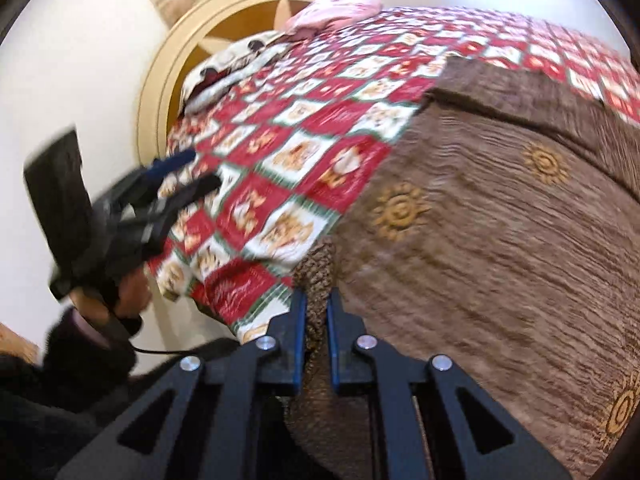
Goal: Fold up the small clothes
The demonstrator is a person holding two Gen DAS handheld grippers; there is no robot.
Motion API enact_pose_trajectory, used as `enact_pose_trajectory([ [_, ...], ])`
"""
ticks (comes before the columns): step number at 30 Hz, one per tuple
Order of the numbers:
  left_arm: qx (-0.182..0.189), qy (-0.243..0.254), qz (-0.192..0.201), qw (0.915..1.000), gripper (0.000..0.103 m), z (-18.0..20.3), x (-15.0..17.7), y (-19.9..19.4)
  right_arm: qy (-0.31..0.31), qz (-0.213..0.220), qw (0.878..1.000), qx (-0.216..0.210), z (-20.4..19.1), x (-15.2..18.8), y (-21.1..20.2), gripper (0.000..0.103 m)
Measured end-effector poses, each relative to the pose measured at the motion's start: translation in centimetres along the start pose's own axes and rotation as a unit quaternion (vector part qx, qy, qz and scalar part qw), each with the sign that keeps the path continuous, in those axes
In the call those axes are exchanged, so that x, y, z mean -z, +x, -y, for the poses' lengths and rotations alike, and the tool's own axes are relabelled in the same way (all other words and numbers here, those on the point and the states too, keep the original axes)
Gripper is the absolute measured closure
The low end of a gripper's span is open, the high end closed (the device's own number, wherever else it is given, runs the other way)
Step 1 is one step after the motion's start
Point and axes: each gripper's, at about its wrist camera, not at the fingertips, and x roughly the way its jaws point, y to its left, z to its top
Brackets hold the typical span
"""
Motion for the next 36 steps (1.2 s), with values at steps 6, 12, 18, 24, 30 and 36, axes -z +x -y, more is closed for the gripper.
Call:
enact_pose_trajectory([
  [6,0.091,0.173,0.014,0.9805,0.027,4.6,-1.3,1.6,0.004,-0.007,0.999,-0.038,0.7,-0.9,-0.7,0.09],
  [12,0.147,0.381,0.04,0.9118,0.027,9.2,-0.2,1.5,-0.023,-0.019,0.998,-0.063,0.9,-1.7,-2.1,0.09],
  [18,0.204,0.476,0.017,0.8551,0.027,12.4,0.4,3.2,-0.088,-0.053,0.987,-0.12,-0.8,-2.4,-2.2,0.09],
  [24,0.29,0.392,-0.028,0.8726,0.054,12.8,-1.4,4.5,-0.111,-0.068,0.982,-0.138,-1.2,-2.8,-1.0,0.09],
  [30,0.315,0.266,-0.08,0.9077,0.097,12.6,-2.9,7.4,-0.068,-0.055,0.983,-0.16,1.8,-4.2,-1.0,0.089],
  [36,0.331,0.111,-0.11,0.9305,0.098,10.6,-5.9,10.1,0.029,0.015,0.99,-0.134,7.0,-6.1,-3.6,0.06],
])
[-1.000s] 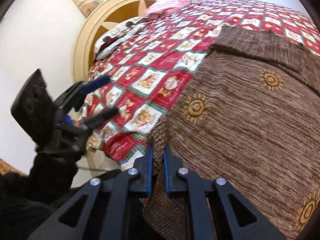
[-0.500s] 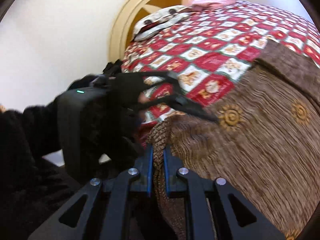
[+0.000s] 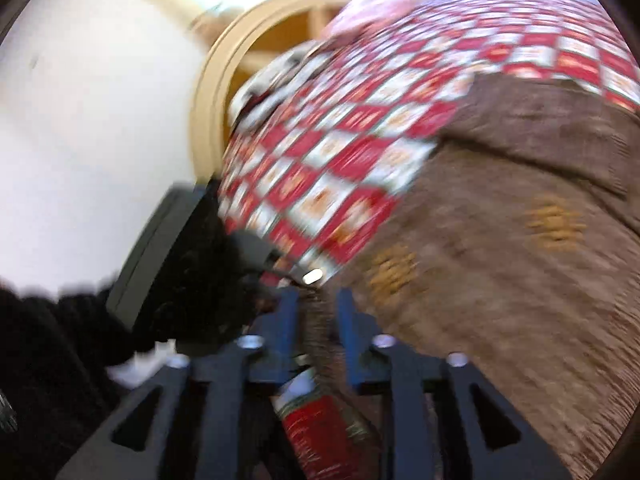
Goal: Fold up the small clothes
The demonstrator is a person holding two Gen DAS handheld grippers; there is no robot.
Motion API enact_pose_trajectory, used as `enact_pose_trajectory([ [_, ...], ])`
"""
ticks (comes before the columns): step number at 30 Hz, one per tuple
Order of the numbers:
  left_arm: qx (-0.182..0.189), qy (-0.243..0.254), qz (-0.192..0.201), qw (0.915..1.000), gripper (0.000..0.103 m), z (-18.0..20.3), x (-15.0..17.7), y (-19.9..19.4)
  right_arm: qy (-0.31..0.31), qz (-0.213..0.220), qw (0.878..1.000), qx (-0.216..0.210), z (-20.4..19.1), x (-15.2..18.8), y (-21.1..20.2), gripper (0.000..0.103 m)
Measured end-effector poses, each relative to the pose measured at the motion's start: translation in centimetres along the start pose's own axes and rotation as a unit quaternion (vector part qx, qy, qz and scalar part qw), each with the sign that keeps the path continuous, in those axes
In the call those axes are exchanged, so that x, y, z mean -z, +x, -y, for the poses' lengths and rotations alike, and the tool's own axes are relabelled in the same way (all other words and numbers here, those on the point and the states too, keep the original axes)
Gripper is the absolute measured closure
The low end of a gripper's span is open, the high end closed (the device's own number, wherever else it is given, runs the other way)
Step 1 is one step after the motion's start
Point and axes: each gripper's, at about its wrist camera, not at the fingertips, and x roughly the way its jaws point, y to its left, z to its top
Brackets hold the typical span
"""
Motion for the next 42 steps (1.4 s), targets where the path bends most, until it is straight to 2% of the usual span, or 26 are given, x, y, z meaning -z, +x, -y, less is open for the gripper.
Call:
enact_pose_trajectory([
  [1,-0.005,-0.021,0.005,0.9997,0.098,-0.6,-0.4,0.1,0.026,0.034,0.999,0.008,1.3,-0.4,-1.7,0.053],
  [3,-0.025,-0.073,0.013,0.9969,0.098,-2.3,-1.8,0.4,0.079,0.104,0.991,0.012,3.8,-0.6,-5.7,0.053],
  [4,-0.038,-0.1,0.017,0.9941,0.098,-3.3,-2.2,0.7,0.096,0.124,0.987,0.015,4.5,-0.5,-7.2,0.053],
  [6,-0.05,-0.143,0.015,0.9884,0.098,-5.8,-2.4,1.2,0.119,0.175,0.976,0.051,5.6,0.3,-11.2,0.053],
  [10,-0.074,-0.234,0.0,0.9694,0.098,-9.9,-1.4,3.1,0.144,0.225,0.954,0.135,6.1,3.2,-17.3,0.053],
  [12,-0.062,-0.272,-0.002,0.9603,0.098,-11.2,-0.5,3.5,0.152,0.234,0.943,0.181,6.0,4.9,-19.2,0.052],
  [13,-0.055,-0.281,0.008,0.958,0.098,-11.2,-0.3,3.5,0.159,0.235,0.936,0.206,6.0,6.4,-20.4,0.048],
  [16,-0.067,-0.269,0.009,0.9607,0.098,-11.4,-0.8,4.1,0.175,0.221,0.924,0.258,5.8,9.4,-21.9,0.033],
  [17,-0.074,-0.262,0.008,0.9623,0.098,-11.1,-0.9,4.2,0.178,0.214,0.923,0.267,5.8,10.5,-22.1,0.032],
  [20,-0.083,-0.248,0.005,0.9651,0.098,-10.7,-0.7,3.8,0.17,0.18,0.928,0.277,5.4,12.6,-21.2,0.032],
  [21,-0.083,-0.248,0.004,0.9652,0.098,-11.5,-0.7,4.0,0.158,0.164,0.928,0.294,5.1,12.8,-20.6,0.032],
  [25,-0.089,-0.241,-0.006,0.9664,0.098,-11.7,-1.1,4.5,0.124,0.12,0.913,0.37,5.3,12.3,-18.4,0.033],
  [28,-0.089,-0.225,-0.018,0.9701,0.097,-11.2,-1.6,4.6,0.137,0.1,0.891,0.421,6.8,12.5,-17.8,0.033],
  [29,-0.084,-0.224,-0.019,0.9708,0.097,-11.2,-1.8,4.6,0.147,0.102,0.888,0.424,7.3,12.7,-17.8,0.033],
  [32,-0.064,-0.226,-0.022,0.9718,0.097,-11.4,-2.0,4.5,0.177,0.095,0.891,0.408,8.4,13.6,-17.5,0.032],
  [33,-0.061,-0.225,-0.024,0.9721,0.097,-11.4,-2.1,4.5,0.17,0.099,0.89,0.412,8.2,13.6,-17.4,0.034],
  [34,-0.061,-0.225,-0.026,0.9722,0.097,-11.5,-2.1,4.6,0.161,0.098,0.888,0.419,7.9,13.7,-17.3,0.055],
  [35,-0.062,-0.225,-0.03,0.9719,0.097,-11.6,-2.2,4.8,0.157,0.093,0.887,0.425,7.3,13.8,-17.2,0.087],
  [37,-0.058,-0.228,-0.035,0.9712,0.097,-11.8,-2.2,4.9,0.16,0.083,0.883,0.433,7.3,13.9,-17.2,0.089],
  [42,-0.045,-0.228,-0.027,0.9721,0.097,-11.7,-2.2,4.7,0.134,0.116,0.886,0.428,5.4,13.5,-17.6,0.09],
])
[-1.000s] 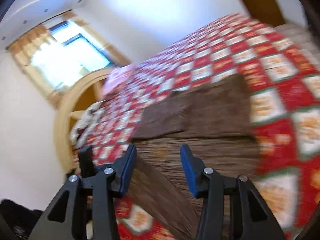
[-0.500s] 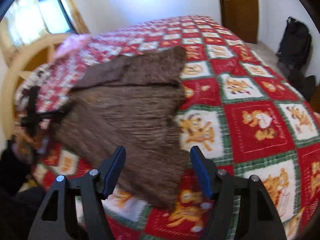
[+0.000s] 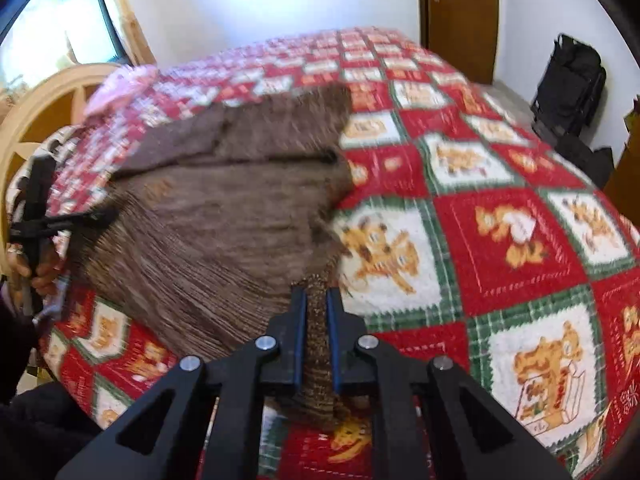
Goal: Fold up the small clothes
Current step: 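Lift the hem with both grippers and fold it toward the collar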
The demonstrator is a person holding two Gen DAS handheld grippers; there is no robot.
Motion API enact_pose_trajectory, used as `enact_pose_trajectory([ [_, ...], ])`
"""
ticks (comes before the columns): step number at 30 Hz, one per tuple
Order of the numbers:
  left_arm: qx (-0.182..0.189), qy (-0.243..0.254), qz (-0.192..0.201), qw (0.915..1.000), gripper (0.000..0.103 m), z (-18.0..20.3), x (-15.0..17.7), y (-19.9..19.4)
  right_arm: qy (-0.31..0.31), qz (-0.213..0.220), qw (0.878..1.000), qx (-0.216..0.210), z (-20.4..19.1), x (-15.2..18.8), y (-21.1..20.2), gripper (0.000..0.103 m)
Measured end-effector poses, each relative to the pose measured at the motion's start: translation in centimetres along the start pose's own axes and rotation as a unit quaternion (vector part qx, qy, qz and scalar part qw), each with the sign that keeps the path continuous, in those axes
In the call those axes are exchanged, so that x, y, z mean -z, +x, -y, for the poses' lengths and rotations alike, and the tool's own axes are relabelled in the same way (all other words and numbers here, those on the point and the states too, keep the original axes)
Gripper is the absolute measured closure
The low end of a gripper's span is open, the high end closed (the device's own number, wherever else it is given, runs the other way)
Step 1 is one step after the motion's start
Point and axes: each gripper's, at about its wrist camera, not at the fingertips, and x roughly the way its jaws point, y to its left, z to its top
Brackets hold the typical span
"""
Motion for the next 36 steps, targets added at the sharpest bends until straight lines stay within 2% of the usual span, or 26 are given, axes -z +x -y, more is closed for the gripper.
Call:
enact_pose_trajectory([
  [4,0.021,-0.008,0.011,0.9997,0.097,0.1,0.0,-0.3,-0.007,0.021,0.999,-0.024,-0.8,-0.8,-1.2,0.091],
  [7,0.009,-0.01,0.027,0.9996,0.097,0.3,0.1,-0.5,-0.012,0.032,0.999,-0.025,-1.4,-1.3,-1.6,0.091],
  [9,-0.003,-0.003,0.059,0.9983,0.097,0.5,0.4,-1.4,-0.015,0.037,0.999,-0.021,-1.7,-1.6,-1.9,0.092],
  [13,-0.007,0.011,0.107,0.9941,0.098,1.6,1.1,-3.9,-0.041,0.051,0.998,0.021,-2.5,-1.8,-2.8,0.093],
  [16,-0.01,0.02,0.15,0.9885,0.098,2.5,1.5,-6.0,-0.041,0.065,0.997,0.015,-2.6,-2.0,-3.6,0.093],
  [20,-0.007,0.02,0.197,0.9802,0.098,3.2,1.3,-8.5,-0.049,0.09,0.994,0.028,-2.9,-2.3,-4.8,0.093],
  [23,-0.014,0.02,0.21,0.9774,0.098,3.5,0.5,-9.5,-0.049,0.101,0.993,0.023,-3.2,-2.9,-5.2,0.093],
  [26,-0.03,0.019,0.217,0.9755,0.098,3.4,-0.6,-10.2,-0.062,0.11,0.991,0.035,-3.8,-4.3,-5.4,0.093],
  [36,-0.102,-0.009,0.232,0.9673,0.098,0.5,-5.2,-10.0,-0.114,0.138,0.982,0.069,-5.6,-12.5,-3.5,0.093],
])
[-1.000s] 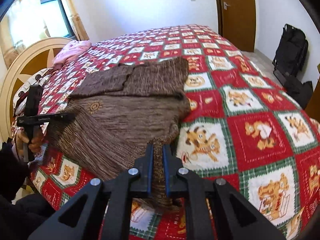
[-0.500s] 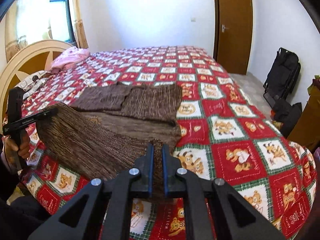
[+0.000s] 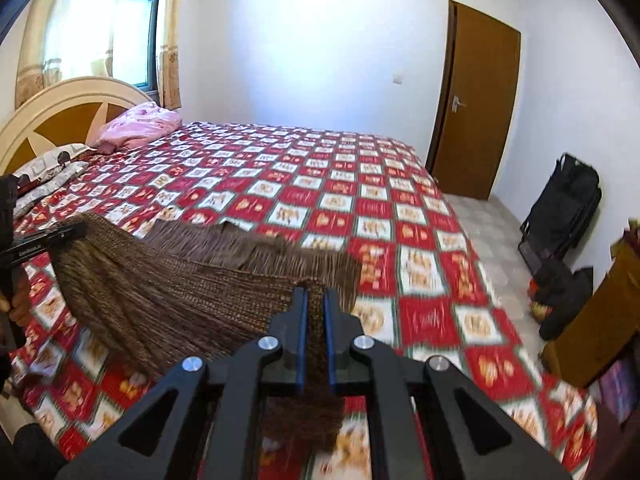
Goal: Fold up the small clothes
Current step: 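Lift the hem with both grippers and fold it toward the collar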
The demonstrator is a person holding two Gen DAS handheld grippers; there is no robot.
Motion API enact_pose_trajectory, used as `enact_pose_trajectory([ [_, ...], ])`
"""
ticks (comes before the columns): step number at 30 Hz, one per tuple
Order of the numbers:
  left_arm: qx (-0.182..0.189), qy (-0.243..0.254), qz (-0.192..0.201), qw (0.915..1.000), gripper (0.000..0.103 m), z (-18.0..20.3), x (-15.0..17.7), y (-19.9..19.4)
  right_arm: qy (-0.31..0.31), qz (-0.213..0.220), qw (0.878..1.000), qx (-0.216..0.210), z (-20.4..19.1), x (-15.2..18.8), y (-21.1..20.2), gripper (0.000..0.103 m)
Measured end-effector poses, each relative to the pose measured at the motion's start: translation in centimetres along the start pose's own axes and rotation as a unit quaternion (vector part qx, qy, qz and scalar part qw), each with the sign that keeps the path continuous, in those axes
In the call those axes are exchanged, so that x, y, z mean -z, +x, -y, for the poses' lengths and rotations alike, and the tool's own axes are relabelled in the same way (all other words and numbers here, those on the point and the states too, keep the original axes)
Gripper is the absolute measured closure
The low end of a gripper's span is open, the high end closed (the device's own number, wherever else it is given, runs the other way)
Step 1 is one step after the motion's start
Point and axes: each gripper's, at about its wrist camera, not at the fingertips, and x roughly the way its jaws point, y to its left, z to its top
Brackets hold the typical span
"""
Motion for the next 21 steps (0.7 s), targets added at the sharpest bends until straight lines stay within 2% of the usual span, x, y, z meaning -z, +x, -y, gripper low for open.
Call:
enact_pose_trajectory([
  [7,-0.045,-0.012,0.006,0.9989,0.098,-1.9,-2.4,3.6,-0.042,0.005,0.998,0.049,-0.7,-4.2,6.3,0.093],
  [11,-0.064,-0.011,-0.006,0.9979,0.098,-2.5,-3.2,6.5,-0.041,-0.003,0.996,0.075,-0.3,-5.4,10.3,0.093],
  [16,-0.08,-0.014,-0.032,0.9962,0.098,-3.6,-3.5,10.9,-0.028,-0.013,0.993,0.115,0.3,-5.5,15.5,0.094],
  [21,-0.099,-0.011,-0.057,0.9934,0.098,-4.1,-2.9,15.0,-0.019,-0.045,0.988,0.146,0.6,-4.4,20.8,0.094],
])
